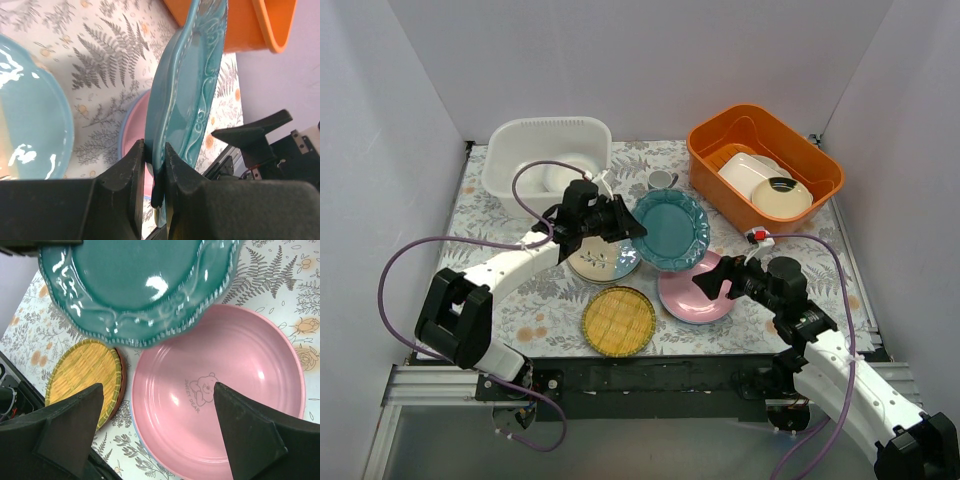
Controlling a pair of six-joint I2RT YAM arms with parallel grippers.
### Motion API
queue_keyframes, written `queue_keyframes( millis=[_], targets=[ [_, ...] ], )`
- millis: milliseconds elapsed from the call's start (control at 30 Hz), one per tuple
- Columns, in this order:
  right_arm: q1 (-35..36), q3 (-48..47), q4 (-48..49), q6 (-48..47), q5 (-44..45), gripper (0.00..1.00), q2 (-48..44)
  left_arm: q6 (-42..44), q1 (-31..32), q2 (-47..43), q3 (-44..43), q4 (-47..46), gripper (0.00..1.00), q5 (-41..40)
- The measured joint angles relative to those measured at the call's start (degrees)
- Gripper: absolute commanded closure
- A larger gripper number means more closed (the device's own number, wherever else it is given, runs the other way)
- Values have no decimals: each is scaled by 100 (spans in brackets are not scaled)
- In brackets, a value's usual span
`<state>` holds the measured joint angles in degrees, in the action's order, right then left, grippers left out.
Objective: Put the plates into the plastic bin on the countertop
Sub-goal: Pick up the plate at the center of the board, then place the plate in the plastic bin.
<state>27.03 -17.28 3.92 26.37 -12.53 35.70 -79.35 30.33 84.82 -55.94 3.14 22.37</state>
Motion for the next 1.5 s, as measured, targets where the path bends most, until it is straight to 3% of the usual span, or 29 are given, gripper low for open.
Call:
queue_keyframes(
  millis=[400, 967, 1500],
  targets=[
    [0, 0, 15, 0, -140, 2, 225, -68, -1150, 299, -852, 122, 100, 85],
    [2, 0, 48, -22, -221, 2, 413, -726, -1915, 1088, -1751, -33, 100, 140],
    [2, 24, 39, -96, -214, 2, 446, -1180, -2885, 1165, -2258, -122, 100, -103]
  ],
)
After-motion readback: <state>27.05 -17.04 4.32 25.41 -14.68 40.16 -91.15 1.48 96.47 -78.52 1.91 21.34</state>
